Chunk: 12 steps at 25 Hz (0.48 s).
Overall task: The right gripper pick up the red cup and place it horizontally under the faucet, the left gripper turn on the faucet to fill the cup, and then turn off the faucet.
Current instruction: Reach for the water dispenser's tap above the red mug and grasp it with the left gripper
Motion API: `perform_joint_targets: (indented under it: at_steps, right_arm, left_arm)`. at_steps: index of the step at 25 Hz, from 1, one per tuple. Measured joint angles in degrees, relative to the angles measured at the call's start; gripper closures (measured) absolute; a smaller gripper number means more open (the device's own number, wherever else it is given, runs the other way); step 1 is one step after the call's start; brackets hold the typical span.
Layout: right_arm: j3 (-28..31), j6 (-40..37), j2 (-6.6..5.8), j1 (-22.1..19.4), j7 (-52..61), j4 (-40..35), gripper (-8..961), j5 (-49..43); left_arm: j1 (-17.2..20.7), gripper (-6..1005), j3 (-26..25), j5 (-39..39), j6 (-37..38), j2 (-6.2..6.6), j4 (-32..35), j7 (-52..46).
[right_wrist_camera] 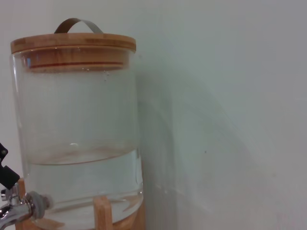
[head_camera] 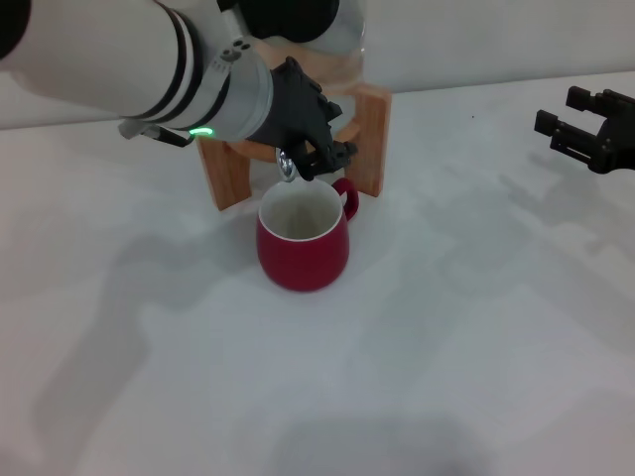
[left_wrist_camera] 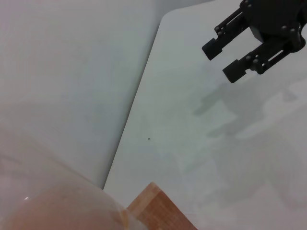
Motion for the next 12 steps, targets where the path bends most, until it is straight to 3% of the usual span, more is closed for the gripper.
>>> perform_joint_targets:
  at_steps: [12]
  right_arm:
    - [0.0,-0.4,0.07,0.0,-0.1,0.0,363,0.0]
  left_arm:
    - [-0.5,598,-0.5,0.5,2.1,0.08,-1.7,0.3]
